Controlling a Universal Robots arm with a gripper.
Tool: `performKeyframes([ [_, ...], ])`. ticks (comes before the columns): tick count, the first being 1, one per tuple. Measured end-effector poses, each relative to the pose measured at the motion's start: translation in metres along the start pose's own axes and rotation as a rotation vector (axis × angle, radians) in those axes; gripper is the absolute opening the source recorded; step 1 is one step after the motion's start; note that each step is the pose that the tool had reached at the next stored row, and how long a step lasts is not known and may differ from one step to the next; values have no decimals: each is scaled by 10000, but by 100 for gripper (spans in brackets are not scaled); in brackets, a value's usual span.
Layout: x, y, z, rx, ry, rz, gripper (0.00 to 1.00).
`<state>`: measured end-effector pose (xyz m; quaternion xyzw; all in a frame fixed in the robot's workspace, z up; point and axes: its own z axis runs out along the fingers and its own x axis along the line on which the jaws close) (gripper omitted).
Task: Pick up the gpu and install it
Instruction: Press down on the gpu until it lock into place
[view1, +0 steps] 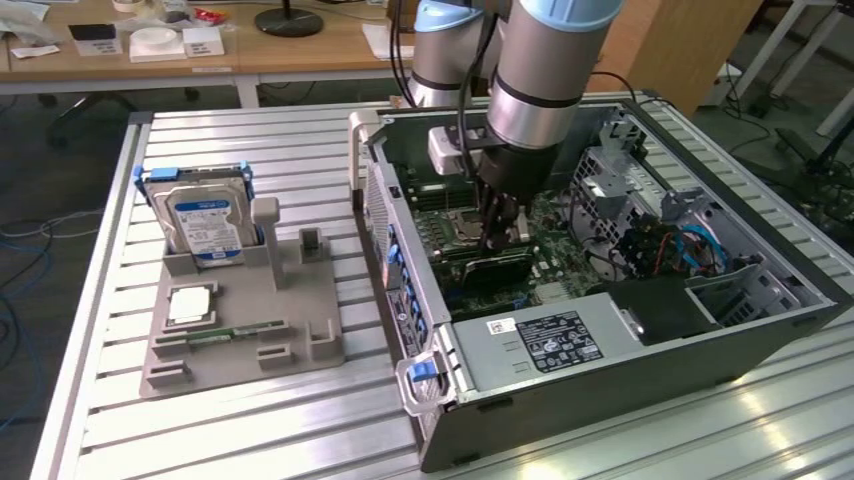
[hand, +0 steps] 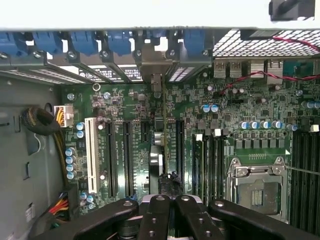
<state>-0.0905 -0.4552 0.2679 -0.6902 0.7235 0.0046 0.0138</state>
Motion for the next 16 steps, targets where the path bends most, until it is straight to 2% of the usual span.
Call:
performKeyframes([
  [16, -2, 0, 72, -1, 3, -1, 11],
])
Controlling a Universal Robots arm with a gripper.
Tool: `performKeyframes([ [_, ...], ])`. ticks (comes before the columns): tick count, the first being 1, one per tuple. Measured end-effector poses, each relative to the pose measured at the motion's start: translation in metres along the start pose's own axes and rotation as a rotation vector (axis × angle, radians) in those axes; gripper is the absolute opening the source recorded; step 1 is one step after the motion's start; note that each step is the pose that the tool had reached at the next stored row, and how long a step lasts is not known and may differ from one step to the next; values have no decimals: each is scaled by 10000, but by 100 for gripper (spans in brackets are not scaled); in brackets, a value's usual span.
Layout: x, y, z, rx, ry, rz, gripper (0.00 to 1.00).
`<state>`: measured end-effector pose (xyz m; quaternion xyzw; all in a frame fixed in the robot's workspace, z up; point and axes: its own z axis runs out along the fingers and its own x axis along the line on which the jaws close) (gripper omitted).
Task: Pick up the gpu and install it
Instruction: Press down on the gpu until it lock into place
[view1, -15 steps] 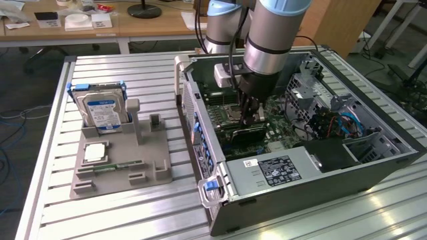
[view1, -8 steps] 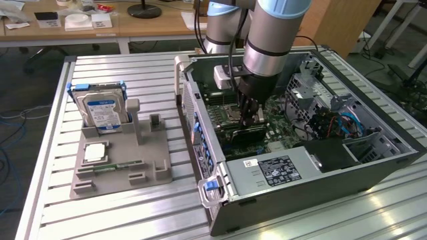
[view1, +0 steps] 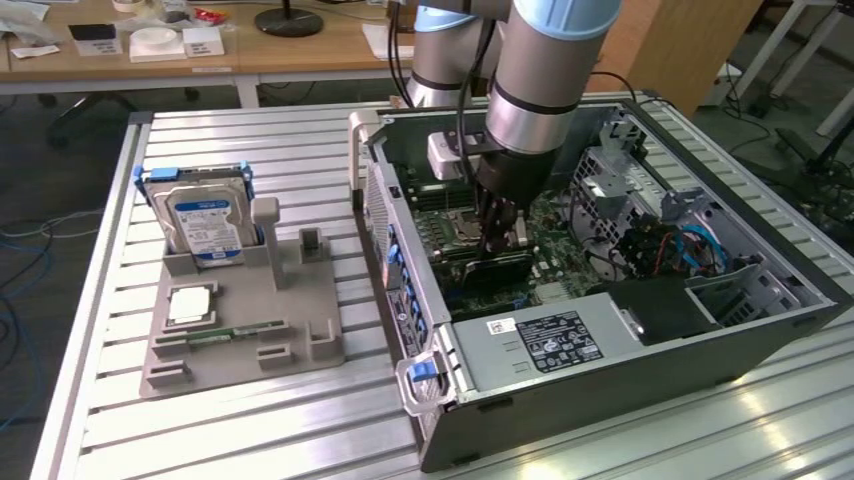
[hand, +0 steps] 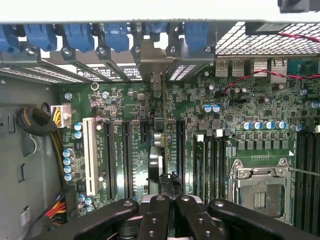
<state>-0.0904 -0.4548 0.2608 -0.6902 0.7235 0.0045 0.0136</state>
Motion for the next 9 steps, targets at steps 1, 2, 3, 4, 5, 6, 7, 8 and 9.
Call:
performKeyframes([
  [1, 1, 0, 3, -1, 3, 0, 11],
  [2, 1, 0, 4, -1, 3, 0, 11],
  [3, 1, 0, 5, -1, 2, 0, 11],
  [4, 1, 0, 6, 0, -1, 0, 11],
  [5, 0, 0, 8, 0, -3, 0, 11],
  [6, 0, 0, 8, 1, -4, 0, 11],
  [7, 0, 0, 8, 1, -4, 0, 11],
  [8, 0, 1, 9, 2, -2, 1, 11],
  [9, 1, 1, 10, 2, 0, 0, 11],
])
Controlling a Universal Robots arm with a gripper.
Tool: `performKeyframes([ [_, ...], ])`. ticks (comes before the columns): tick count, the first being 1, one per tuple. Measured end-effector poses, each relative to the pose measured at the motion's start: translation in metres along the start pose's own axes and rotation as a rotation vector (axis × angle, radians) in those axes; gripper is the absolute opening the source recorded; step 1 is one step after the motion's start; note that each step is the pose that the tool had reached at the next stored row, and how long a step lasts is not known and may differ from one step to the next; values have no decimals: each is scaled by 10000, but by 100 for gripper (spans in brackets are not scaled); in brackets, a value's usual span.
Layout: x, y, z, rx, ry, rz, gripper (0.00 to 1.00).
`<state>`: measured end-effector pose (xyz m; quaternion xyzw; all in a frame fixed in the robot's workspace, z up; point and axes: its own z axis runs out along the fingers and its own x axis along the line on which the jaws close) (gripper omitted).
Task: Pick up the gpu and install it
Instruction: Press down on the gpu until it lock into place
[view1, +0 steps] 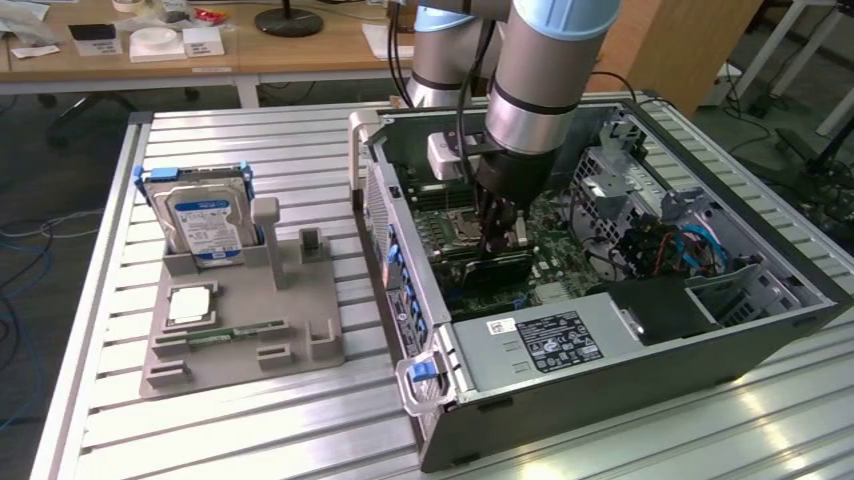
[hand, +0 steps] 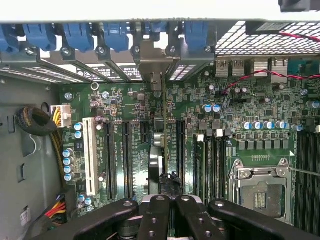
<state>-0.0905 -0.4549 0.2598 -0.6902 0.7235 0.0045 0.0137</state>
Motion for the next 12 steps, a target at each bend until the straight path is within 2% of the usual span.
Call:
performKeyframes([
  [8, -1, 0, -3, 1, -9, 0, 11],
  [10, -4, 0, -24, 10, -31, 1, 11],
  [12, -3, 0, -79, 0, -2, 1, 11],
])
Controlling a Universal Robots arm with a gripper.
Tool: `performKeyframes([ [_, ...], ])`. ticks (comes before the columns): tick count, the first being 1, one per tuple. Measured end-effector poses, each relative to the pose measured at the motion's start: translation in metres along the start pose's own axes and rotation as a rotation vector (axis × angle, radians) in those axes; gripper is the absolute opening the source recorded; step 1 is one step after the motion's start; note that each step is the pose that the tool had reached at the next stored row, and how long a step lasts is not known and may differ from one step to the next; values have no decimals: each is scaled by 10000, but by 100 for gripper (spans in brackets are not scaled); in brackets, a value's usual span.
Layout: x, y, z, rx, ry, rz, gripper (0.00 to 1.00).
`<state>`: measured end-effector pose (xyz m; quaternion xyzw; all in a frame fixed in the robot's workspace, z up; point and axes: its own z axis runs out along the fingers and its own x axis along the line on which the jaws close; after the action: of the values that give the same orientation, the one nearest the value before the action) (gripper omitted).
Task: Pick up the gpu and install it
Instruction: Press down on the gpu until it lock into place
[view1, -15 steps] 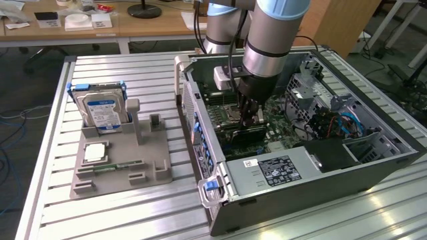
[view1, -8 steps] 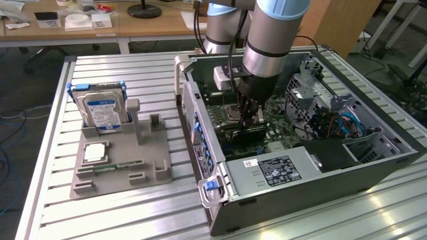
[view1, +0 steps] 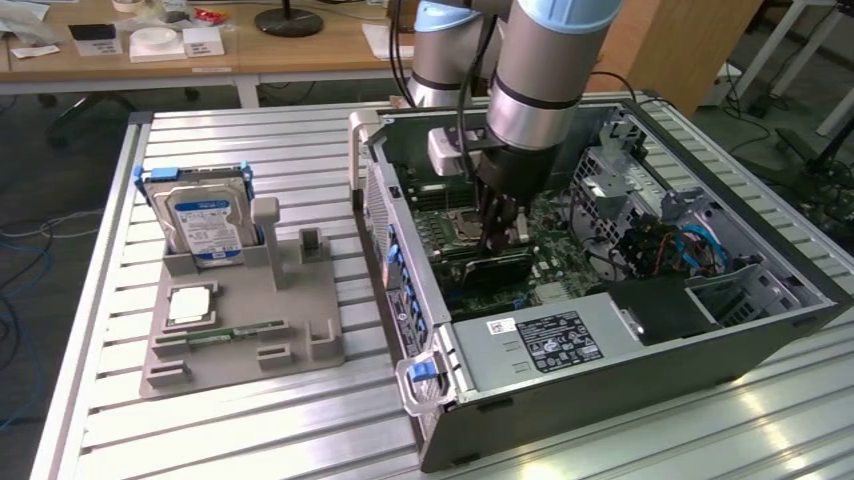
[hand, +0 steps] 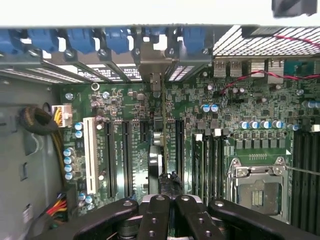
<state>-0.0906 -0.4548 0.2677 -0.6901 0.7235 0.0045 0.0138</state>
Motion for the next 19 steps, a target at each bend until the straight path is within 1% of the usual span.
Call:
performKeyframes([
  [10, -6, -3, -226, 0, -2, -1, 11],
  [19, -11, -5, -401, 1, -2, -1, 11],
])
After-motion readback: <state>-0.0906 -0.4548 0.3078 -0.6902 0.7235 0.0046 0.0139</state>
